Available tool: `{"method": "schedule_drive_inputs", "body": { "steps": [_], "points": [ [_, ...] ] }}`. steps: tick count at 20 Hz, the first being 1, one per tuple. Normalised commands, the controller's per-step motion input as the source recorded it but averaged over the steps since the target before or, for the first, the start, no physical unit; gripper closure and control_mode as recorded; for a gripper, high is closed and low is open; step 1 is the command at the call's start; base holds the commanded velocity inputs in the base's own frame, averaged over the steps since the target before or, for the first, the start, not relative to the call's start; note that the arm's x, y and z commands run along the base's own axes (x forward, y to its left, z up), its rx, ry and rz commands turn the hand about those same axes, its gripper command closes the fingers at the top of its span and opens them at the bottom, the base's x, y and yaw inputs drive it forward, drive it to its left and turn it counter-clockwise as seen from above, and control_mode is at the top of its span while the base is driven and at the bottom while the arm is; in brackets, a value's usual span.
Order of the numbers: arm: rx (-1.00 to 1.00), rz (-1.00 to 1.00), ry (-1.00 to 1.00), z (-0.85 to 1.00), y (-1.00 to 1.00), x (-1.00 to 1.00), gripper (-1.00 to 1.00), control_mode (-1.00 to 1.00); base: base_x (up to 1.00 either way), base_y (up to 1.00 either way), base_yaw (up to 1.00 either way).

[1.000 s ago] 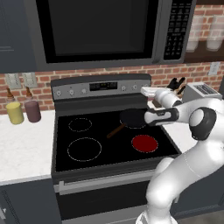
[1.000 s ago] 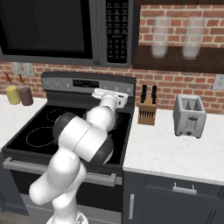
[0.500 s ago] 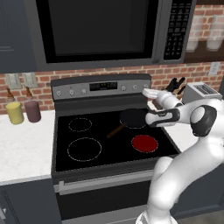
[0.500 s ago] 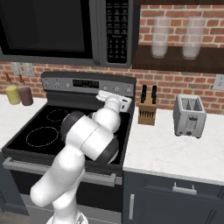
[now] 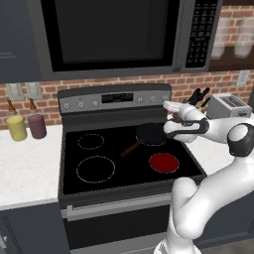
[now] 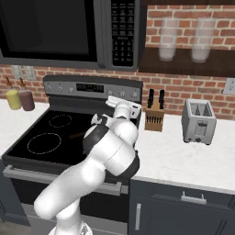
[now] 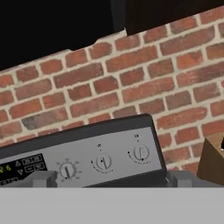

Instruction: Turn off the front right burner of the stove.

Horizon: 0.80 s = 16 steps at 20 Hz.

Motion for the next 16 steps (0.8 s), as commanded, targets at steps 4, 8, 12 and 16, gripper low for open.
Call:
{"method": "schedule_drive_inputs", "body": {
  "steps": [4, 8, 12, 16],
  "points": [
    [0.00, 0.00, 0.00, -0.10, 0.00, 0.24, -1.00, -1.00, 0.00, 0.00, 0.00],
    [0.00, 0.00, 0.00, -0.04, 0.00, 0.33, -1.00, -1.00, 0.00, 0.00, 0.00],
    [0.00, 0.00, 0.00, 0.00, 0.00, 0.38, -1.00, -1.00, 0.00, 0.00, 0.00],
    [0.00, 0.00, 0.00, -0.01, 0.00, 0.41, -1.00, -1.00, 0.00, 0.00, 0.00]
  ]
}}
